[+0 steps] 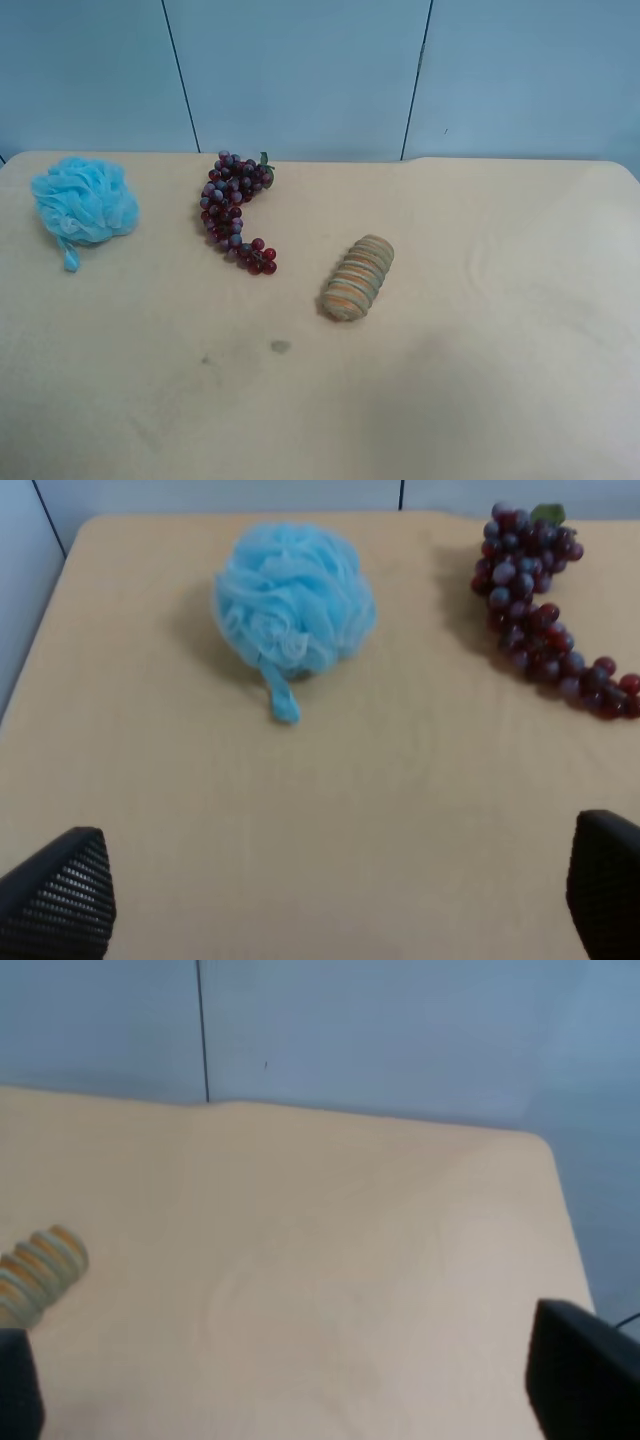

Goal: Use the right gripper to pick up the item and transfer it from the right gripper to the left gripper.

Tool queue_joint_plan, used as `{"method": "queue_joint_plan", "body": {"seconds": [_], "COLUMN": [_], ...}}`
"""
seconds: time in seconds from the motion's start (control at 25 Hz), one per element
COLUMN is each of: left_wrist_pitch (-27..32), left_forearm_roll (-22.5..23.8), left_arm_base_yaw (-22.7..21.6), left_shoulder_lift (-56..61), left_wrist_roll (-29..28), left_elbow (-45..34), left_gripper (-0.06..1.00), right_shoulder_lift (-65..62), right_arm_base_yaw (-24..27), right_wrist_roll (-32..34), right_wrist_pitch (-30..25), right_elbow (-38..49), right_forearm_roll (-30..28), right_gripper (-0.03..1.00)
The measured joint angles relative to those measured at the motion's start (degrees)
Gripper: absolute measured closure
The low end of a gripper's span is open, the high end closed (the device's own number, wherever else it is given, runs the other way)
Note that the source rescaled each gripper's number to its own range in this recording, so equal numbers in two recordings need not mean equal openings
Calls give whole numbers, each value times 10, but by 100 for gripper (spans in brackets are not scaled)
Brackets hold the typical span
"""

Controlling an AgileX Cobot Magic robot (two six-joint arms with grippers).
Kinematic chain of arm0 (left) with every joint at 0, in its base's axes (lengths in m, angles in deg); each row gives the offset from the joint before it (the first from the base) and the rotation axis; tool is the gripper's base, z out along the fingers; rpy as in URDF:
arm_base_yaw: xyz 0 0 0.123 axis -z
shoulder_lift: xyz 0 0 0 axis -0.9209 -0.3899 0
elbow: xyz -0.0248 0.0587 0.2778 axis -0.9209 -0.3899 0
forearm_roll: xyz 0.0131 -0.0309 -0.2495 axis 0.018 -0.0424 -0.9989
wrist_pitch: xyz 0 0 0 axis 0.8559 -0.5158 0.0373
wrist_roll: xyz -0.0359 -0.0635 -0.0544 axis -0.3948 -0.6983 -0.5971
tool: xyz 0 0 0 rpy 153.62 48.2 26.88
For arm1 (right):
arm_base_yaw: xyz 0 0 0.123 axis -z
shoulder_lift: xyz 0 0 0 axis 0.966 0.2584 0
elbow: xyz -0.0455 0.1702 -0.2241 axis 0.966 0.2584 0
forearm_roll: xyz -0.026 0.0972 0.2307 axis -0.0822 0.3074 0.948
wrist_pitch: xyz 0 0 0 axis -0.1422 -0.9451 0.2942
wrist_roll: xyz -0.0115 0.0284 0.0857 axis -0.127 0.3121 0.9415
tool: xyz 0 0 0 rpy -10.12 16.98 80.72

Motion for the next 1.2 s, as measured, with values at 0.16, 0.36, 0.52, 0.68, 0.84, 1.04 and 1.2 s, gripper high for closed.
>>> {"method": "queue_joint_plan", "body": {"seconds": [0.16, 0.36, 0.52, 0.68, 0.84, 1.04, 1.2], "left_wrist_pitch": [-1, -9, -16, -17, -38, -40, -41], "left_forearm_roll": [0, 1, 1, 1, 0, 0, 0], "left_arm_base_yaw": [0, 0, 0, 0, 0, 0, 0], "left_shoulder_lift": [1, 1, 1, 1, 1, 1, 1], "left_wrist_roll": [-1, 0, 0, 0, 0, 6, 7], "left_elbow": [-33, -43, -46, -78, -83, -91, -91], "left_gripper": [6, 6, 6, 6, 6, 6, 6], "right_shoulder_lift": [-31, -47, -47, -47, -47, -47, -47], "right_arm_base_yaw": [0, 0, 0, 0, 0, 0, 0], "right_wrist_roll": [7, 10, 11, 15, 23, 21, 21], "right_wrist_pitch": [0, -5, -6, -6, -6, 16, 37], "right_elbow": [69, 148, 155, 155, 155, 163, 213], "right_forearm_roll": [-3, -9, -9, -6, 35, 70, 81], "right_gripper": [4, 4, 4, 4, 4, 4, 4]}}
